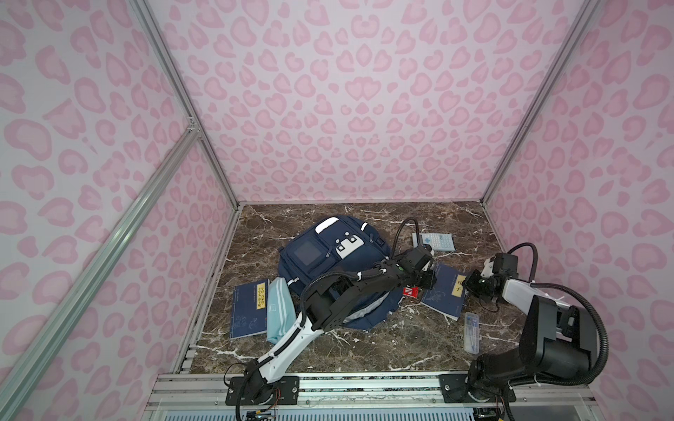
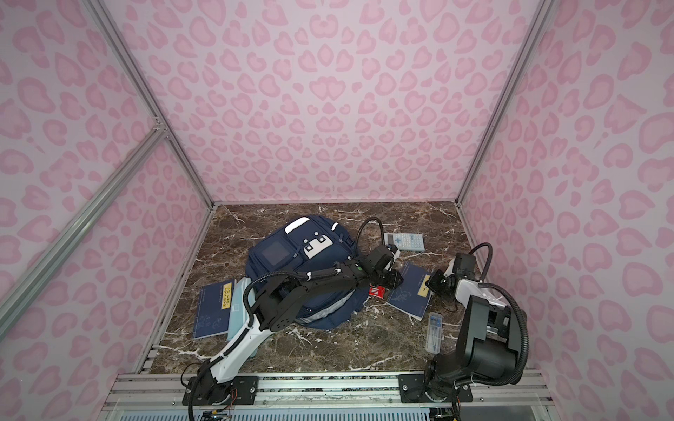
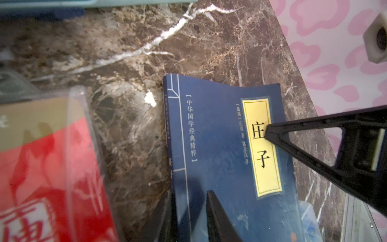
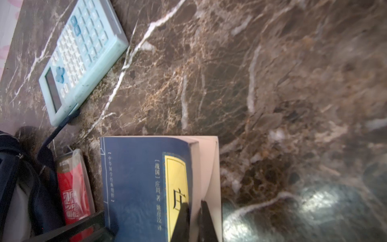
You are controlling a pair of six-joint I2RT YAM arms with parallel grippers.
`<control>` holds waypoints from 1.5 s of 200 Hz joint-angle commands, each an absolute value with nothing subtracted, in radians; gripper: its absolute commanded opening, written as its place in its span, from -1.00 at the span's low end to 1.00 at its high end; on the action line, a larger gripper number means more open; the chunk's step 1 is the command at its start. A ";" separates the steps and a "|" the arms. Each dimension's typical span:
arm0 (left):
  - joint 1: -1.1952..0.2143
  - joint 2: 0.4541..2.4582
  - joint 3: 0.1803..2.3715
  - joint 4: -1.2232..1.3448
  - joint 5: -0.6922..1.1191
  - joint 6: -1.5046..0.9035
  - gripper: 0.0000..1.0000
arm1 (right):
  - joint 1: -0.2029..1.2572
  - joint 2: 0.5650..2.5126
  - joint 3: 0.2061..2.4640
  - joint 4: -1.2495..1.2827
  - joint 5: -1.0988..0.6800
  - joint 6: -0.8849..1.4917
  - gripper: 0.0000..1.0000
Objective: Pack books, pencil case, and school supplies into a backpack
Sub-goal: Pick up the book from the middle-right of the table.
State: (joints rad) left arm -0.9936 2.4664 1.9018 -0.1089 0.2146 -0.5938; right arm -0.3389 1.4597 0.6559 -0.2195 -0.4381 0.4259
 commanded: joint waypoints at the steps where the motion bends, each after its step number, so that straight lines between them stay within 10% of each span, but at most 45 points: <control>1: -0.997 2.422 1.868 -0.178 0.270 -0.597 -0.34 | -0.344 1.429 0.642 -0.252 -0.514 0.420 -1.00; 85: -0.939 2.060 1.520 0.122 0.359 -0.625 0.29 | -0.374 1.000 0.641 -0.284 -0.692 0.523 -1.00; 173: -0.884 1.852 1.154 0.717 0.608 -0.691 0.41 | -0.220 0.759 0.704 -0.193 -0.857 0.760 -1.00; 218: -0.881 1.828 1.094 0.857 0.653 -0.792 -0.74 | -0.147 0.790 0.681 -0.179 -0.796 0.743 -1.00; 238: -0.879 1.810 1.082 0.809 0.640 -0.787 -0.95 | -0.123 0.803 0.677 -0.212 -0.751 0.687 -1.00; 259: -0.879 1.765 1.067 0.757 0.621 -0.778 -0.95 | -0.120 0.816 0.636 -0.215 -0.729 0.600 0.19; 300: -0.875 1.683 1.061 0.668 0.623 -0.756 -0.95 | -0.096 0.827 0.526 -0.034 -0.865 0.586 0.93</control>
